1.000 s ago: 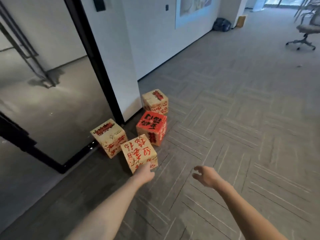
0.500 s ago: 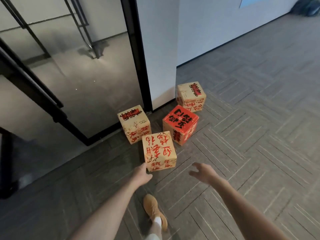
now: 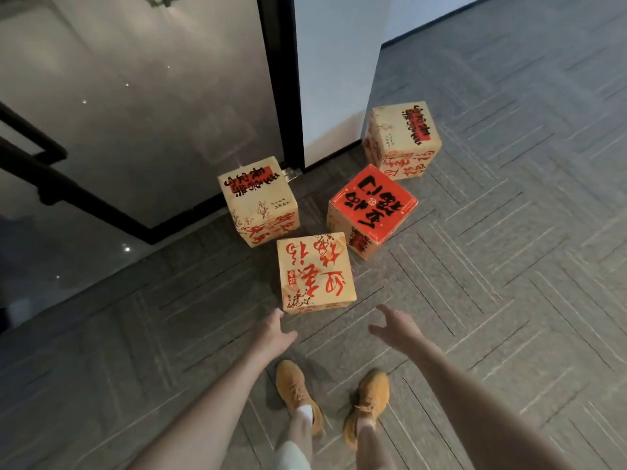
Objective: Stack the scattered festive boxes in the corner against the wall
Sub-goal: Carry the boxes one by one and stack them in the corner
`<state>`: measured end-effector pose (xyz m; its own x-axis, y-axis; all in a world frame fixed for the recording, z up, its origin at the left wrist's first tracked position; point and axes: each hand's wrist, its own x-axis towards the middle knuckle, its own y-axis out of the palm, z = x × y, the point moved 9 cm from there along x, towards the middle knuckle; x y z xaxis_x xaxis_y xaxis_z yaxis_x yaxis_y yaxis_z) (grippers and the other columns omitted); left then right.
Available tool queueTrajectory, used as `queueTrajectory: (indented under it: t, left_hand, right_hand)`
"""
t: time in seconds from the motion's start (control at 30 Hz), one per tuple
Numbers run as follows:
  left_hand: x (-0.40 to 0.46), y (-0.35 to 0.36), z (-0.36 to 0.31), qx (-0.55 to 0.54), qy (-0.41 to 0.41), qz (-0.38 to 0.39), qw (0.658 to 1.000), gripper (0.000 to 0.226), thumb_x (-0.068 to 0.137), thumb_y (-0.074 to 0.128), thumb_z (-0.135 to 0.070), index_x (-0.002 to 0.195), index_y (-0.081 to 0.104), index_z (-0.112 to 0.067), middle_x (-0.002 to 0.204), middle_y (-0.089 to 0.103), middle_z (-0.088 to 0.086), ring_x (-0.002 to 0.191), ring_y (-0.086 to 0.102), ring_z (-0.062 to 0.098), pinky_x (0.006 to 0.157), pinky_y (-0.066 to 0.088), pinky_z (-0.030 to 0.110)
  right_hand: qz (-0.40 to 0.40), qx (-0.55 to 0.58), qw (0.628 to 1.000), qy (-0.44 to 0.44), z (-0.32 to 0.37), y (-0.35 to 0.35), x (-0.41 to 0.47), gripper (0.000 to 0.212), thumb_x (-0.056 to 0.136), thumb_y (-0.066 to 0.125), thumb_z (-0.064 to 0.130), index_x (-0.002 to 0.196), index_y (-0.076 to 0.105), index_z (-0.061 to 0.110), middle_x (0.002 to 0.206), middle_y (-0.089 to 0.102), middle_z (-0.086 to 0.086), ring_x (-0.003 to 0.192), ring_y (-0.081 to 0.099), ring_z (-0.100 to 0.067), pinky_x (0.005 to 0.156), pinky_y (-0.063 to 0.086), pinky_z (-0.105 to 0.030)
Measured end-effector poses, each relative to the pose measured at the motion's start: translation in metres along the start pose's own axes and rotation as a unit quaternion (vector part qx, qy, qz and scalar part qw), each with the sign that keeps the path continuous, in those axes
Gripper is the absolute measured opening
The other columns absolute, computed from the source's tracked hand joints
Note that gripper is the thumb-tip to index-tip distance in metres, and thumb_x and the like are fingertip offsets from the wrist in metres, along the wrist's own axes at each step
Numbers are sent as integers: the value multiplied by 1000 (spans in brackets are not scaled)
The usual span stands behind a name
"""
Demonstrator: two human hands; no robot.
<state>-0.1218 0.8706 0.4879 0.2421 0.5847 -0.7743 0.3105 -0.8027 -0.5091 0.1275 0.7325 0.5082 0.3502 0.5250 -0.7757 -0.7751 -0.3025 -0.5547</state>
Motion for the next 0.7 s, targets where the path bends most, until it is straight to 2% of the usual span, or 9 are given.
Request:
queueTrajectory:
  t: [0.07, 0.2, 0.4, 0.53, 0.7]
  left_hand:
    - [24, 17, 10, -8, -25, 3, 1000, 65, 90, 68, -33, 145, 38, -18, 152, 42, 10, 137, 45, 25, 104, 46, 38]
    - [76, 60, 37, -24, -71, 4, 997, 63, 90, 69, -35, 143, 41, -17, 148, 47, 10, 132, 50, 25, 103, 45, 36]
    - [173, 133, 82, -55, -116, 14, 992, 70, 87, 72, -37, 147, 37, -24, 153, 41, 5, 137, 44, 26, 106, 46, 42]
    - [254, 175, 123, -78, -148, 4, 986, 73, 85, 73, -42, 146, 37, -25, 151, 43, 6, 133, 47, 26, 104, 46, 42]
    - [335, 209, 169, -128, -187, -45, 973, 86, 82, 77, -41, 151, 30, -24, 154, 38, 10, 139, 41, 33, 108, 41, 49]
  right_hand:
    - [17, -6, 1000, -1, -6, 11, 32, 65, 95, 64, 30, 151, 35, 19, 140, 55, -10, 118, 59, -22, 91, 48, -28]
    - [48, -11, 999, -4, -29, 44, 104, 64, 95, 63, 29, 151, 35, 20, 146, 50, -8, 127, 54, -23, 100, 47, -34]
    - [35, 23, 999, -4, -73, 96, 225, 65, 95, 62, 32, 153, 32, 24, 150, 45, -7, 134, 48, -25, 108, 45, -41]
    - [40, 47, 998, 11, -112, 147, 311, 73, 90, 69, 33, 152, 32, 24, 144, 50, -10, 128, 52, -26, 103, 49, -42]
    - [28, 82, 996, 35, -154, 203, 391, 93, 82, 77, 41, 156, 22, 24, 152, 43, -7, 139, 41, -27, 111, 41, -49]
